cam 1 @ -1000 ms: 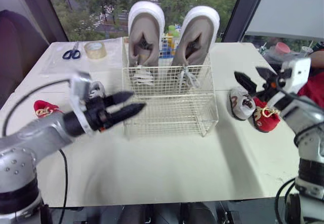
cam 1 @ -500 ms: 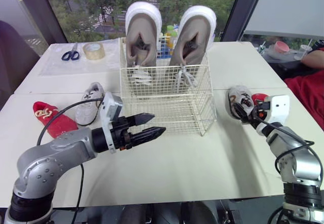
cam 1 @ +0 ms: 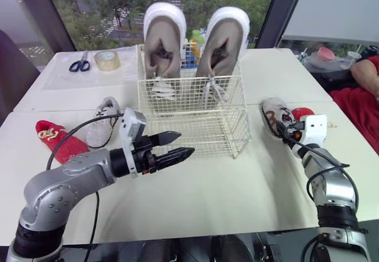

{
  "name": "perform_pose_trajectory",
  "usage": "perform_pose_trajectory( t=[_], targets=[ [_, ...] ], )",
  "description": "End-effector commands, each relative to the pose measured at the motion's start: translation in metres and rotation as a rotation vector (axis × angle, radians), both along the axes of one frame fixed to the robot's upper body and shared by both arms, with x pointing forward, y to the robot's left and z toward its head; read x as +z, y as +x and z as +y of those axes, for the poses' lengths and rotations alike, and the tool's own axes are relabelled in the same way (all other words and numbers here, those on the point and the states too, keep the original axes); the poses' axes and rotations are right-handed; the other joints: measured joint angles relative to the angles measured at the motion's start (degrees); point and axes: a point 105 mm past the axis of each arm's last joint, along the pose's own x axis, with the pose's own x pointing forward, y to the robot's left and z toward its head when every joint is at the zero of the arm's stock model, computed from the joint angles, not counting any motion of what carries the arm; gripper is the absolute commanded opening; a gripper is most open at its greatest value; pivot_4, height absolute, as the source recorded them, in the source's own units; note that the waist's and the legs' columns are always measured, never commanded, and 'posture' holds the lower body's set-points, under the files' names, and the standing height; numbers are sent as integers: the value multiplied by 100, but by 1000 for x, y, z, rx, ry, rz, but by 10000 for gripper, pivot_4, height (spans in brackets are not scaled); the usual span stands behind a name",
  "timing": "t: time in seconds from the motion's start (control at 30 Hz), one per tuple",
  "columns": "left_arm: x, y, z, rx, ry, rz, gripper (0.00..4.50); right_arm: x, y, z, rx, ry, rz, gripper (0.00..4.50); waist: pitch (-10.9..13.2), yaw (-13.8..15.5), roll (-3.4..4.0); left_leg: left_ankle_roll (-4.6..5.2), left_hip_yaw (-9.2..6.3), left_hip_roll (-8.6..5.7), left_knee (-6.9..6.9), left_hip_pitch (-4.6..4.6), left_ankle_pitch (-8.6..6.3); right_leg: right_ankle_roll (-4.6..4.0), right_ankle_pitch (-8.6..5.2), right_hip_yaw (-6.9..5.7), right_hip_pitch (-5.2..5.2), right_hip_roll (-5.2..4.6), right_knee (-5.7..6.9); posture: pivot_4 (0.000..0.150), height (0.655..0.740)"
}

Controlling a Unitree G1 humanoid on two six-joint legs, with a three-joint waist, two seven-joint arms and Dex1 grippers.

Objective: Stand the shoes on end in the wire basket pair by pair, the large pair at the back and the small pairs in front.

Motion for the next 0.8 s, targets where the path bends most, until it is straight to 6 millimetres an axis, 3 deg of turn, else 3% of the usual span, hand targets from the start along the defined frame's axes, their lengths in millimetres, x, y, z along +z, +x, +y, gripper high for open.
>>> perform_pose_trajectory(
  t=[0.03, 0.1, 0.17, 0.3, 0.4, 0.5, 0.67, 0.8],
  targets=[
    [9, 0, 1, -8, 6, -49, 36075, -6, -1, 3, 2, -14, 20, 6710, 0, -3, 1, 0, 0, 0, -1, 0, 0, 1, 0, 0, -1, 1, 0, 1500, 7400],
    [17, 1, 4, -19, -19, -57, 36075, 4, -4, 5, 11, -33, -15, 81, 0, 12, 1, -1, 0, 0, -3, 0, 1, 1, 0, 0, -1, 1, 0, 1500, 7400],
    [36, 4, 13, -35, -86, -69, 36075, 29, -6, 7, 19, -73, -99, 81, 2, 17, 4, -1, 0, 0, -3, -2, 1, 1, 0, 0, -3, 0, 0, 1500, 7400],
    [80, 15, 35, -78, -225, -113, 36075, 109, -19, 6, 19, -126, -348, 81, 23, 10, 40, -1, 0, -1, -4, -12, 1, 1, 0, 0, -17, -1, 0, 1500, 7400],
    [101, 26, 42, -109, -292, -122, 36075, 154, -33, 7, 13, -154, -474, 81, 24, 13, 46, 3, 3, -3, -9, -11, 4, 5, -1, 1, -19, 0, 0, 1500, 7400],
    [126, 39, 48, -173, -391, -119, 43735, 201, -53, 17, 39, -167, -616, 0, 23, 25, 31, 7, 2, -3, -23, -5, 15, 12, -1, -1, -16, 4, 1, 1500, 7400],
    [176, 62, 52, -222, -474, -201, 44638, 289, -103, 71, 239, -408, -881, 0, 27, 10, 30, 1, 6, -8, -43, -4, 24, 26, 7, 0, -21, 6, -5, 1500, 7400],
    [208, 75, 58, -252, -520, -254, 44638, 317, -124, 107, 363, -536, -972, 0, 19, -9, 15, 2, 10, -3, -68, 7, 24, 30, 8, 0, -23, 11, -12, 1500, 7400]
  ],
)
